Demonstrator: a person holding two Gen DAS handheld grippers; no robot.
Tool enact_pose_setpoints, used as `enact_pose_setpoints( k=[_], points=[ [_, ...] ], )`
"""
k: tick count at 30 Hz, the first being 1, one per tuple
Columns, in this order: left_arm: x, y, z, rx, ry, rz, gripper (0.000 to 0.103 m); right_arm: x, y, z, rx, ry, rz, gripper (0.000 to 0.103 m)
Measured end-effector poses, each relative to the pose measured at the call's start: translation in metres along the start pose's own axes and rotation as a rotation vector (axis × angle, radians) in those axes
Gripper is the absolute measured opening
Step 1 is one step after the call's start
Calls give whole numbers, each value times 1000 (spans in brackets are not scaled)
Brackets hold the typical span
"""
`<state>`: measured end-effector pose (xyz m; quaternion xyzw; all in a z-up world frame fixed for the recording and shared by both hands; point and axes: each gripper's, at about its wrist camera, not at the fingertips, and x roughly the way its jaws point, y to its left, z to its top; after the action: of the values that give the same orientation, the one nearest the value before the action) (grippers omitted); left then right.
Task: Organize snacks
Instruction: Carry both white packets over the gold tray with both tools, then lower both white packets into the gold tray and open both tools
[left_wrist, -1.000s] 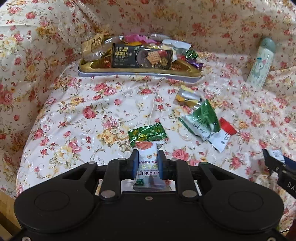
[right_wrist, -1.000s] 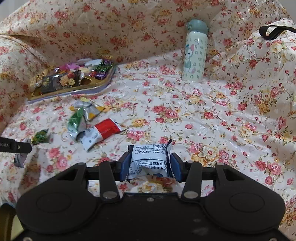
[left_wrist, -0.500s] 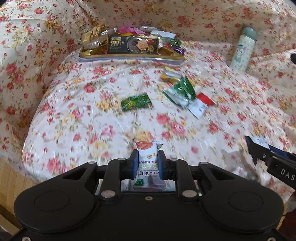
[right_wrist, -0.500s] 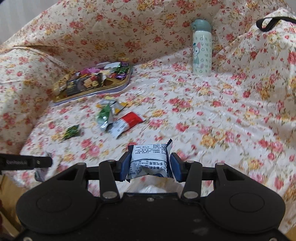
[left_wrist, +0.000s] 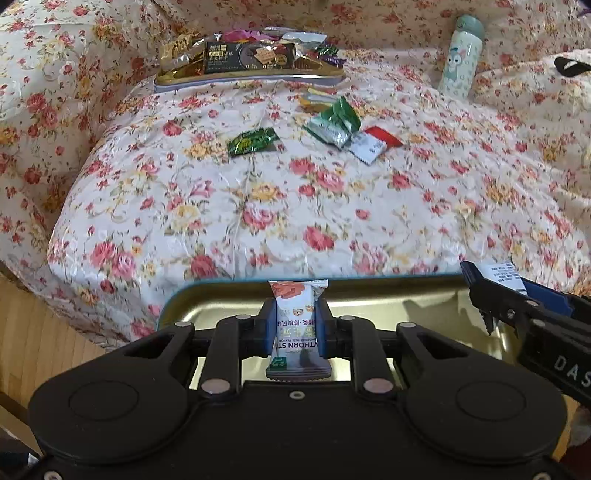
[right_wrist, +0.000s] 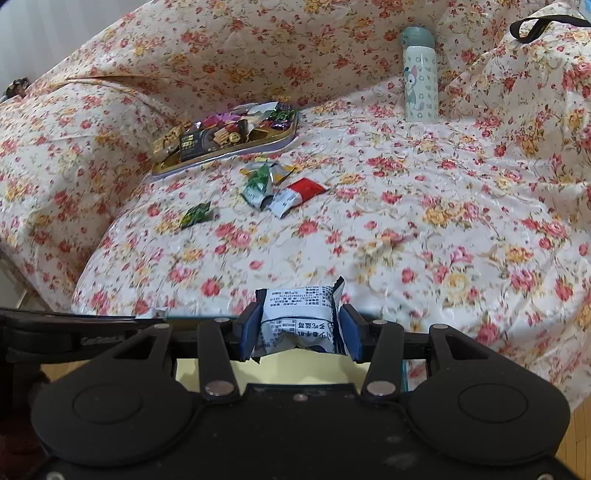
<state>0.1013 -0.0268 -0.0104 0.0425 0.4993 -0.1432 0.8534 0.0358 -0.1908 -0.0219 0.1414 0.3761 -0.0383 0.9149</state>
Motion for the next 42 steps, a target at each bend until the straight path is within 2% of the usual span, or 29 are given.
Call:
enact_pose_setpoints(
  k=[11, 21, 34, 42],
  points=[
    [-5, -9, -26, -10, 16, -14, 28, -22, -5, -28, 8, -14, -11, 49],
    [-12, -12, -51, -45, 22, -30, 28, -40, -10, -39, 16, -42, -8, 49],
    [-18, -42, -73, 92, 72, -120, 28, -37, -13, -40, 27, -21, -11, 49],
    [-19, -42, -76, 91, 93, -160, 31, -24, -17, -38, 39, -5, -40, 49]
  ],
)
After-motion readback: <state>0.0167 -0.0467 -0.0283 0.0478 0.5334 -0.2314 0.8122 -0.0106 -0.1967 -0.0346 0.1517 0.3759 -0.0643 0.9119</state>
